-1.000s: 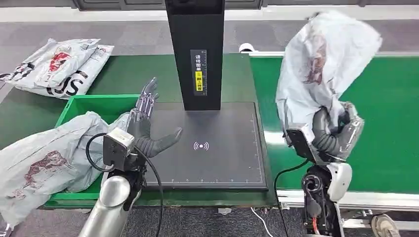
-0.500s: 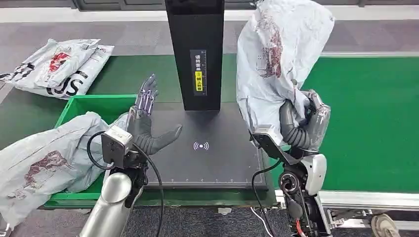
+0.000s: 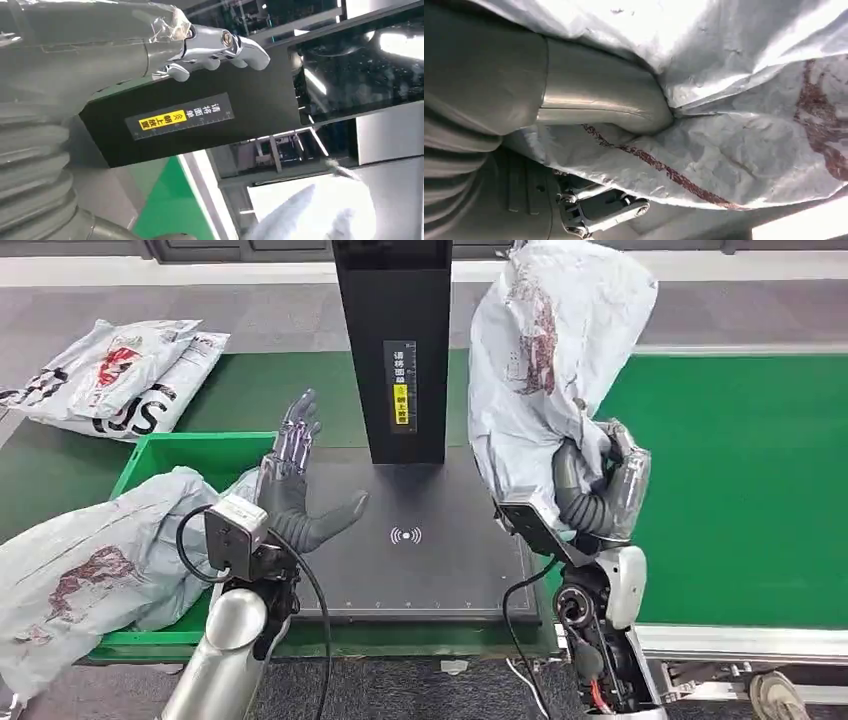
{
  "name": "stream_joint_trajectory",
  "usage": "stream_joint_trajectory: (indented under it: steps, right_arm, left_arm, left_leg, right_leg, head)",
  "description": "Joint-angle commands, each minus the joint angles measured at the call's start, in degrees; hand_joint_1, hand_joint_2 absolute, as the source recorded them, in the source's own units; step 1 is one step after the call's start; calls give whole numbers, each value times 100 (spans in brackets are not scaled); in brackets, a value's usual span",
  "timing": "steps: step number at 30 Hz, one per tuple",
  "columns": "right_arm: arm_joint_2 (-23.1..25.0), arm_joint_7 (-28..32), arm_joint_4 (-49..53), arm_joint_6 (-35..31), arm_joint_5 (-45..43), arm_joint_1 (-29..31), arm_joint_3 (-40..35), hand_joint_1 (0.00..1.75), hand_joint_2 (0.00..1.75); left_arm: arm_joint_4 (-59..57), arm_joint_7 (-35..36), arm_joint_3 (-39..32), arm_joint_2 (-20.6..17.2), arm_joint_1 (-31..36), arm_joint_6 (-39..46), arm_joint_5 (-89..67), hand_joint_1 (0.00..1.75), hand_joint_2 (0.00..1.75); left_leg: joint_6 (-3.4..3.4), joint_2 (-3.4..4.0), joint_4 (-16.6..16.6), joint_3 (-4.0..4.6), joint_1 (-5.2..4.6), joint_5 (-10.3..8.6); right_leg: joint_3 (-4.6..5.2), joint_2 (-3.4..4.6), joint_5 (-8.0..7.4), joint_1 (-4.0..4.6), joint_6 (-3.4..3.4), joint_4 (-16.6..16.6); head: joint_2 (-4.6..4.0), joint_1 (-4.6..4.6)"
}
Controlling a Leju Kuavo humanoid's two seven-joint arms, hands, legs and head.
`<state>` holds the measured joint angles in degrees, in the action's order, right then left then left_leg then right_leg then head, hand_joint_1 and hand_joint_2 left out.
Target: Moved the parcel from conveyor to table for the left to box.
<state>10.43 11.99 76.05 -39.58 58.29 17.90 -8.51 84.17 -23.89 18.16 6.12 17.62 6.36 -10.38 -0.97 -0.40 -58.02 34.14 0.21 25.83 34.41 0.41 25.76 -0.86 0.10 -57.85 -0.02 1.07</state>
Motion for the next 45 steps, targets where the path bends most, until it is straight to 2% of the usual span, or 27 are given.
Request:
stream_joint_trajectory:
  steps: [1,4,5,9,19,22,30,31,32,37,38,39,45]
  right_arm:
    - [-197,-600,-2642,535,-422,764,-1364,175,175]
    - [-155,-899,-3198,865,-300,889,-1497,175,175]
    - [-158,-1239,-3493,1630,-343,922,-1580,175,175]
    - [-212,-1096,-3722,1589,-461,668,-1617,175,175]
    - [-225,-1084,-3370,1707,-457,513,-1769,175,175]
    - [-342,-1056,-2867,2221,-648,347,-1936,175,175]
    - [-388,-1042,-2706,2100,-626,314,-2034,175,175]
    - [-411,-1039,-2618,1985,-603,290,-2066,5,175]
    - [-444,-1092,-2527,1829,-546,270,-2101,0,175]
    - [-535,-1138,-1965,1082,-461,103,-1908,0,175]
    - [-563,-935,-1652,598,-554,-25,-1749,0,175]
    - [-627,-893,-1361,438,-551,-147,-1647,0,175]
    - [-851,-550,188,-42,-760,-824,-1071,0,175]
  left_arm:
    - [-367,91,266,-35,442,40,106,0,175]
    - [-384,139,272,-44,487,48,104,0,175]
    - [-389,184,258,-78,507,143,70,0,175]
    - [-358,194,197,-145,512,148,78,0,175]
    - [-304,203,218,-129,447,150,76,0,175]
    - [-295,212,216,-148,434,144,73,0,175]
    - [-279,211,212,-147,416,148,72,0,175]
    - [-265,211,216,-147,396,147,71,0,175]
    - [-260,215,223,-146,384,147,67,0,175]
    - [-235,228,241,-135,319,166,42,0,175]
    - [-216,228,231,-130,286,181,34,0,175]
    - [-192,226,226,-127,249,190,26,0,175]
    - [-111,179,252,-199,99,261,-28,0,175]
  left_leg:
    - [-1,12,12,-20,11,-3]
    - [0,3,7,-14,7,-3]
    - [1,2,13,-20,6,-4]
    - [0,-4,11,-21,7,-2]
    - [-1,-8,6,-3,2,-2]
    - [0,-7,9,-6,3,-3]
    - [0,-5,4,-1,2,-1]
    - [1,-7,10,-10,4,-2]
    - [1,-8,6,-3,3,-2]
    - [1,-10,10,-4,0,-3]
    - [1,-9,4,1,2,-2]
    - [1,-10,8,-6,3,-2]
    - [2,-23,8,-3,0,-1]
  right_leg:
    - [-21,6,-9,13,-4,21]
    - [-18,-2,-3,12,-2,14]
    - [-24,-3,-4,11,-2,19]
    - [-28,-9,0,12,-2,18]
    - [-6,-13,1,5,-2,7]
    - [-10,-13,0,7,-3,12]
    - [-3,-11,1,6,-2,5]
    - [-15,-16,0,9,-2,15]
    - [-8,-14,1,7,-2,10]
    - [-9,-17,1,4,-1,12]
    - [-4,-15,2,5,-1,7]
    - [-11,-16,1,6,-2,12]
    - [-13,-29,6,3,-1,12]
  head:
    - [0,0]
    - [0,2]
    - [0,0]
    - [0,2]
    - [0,2]
    - [2,2]
    - [2,2]
    - [2,2]
    - [2,2]
    - [0,2]
    - [2,2]
    - [2,2]
    - [2,2]
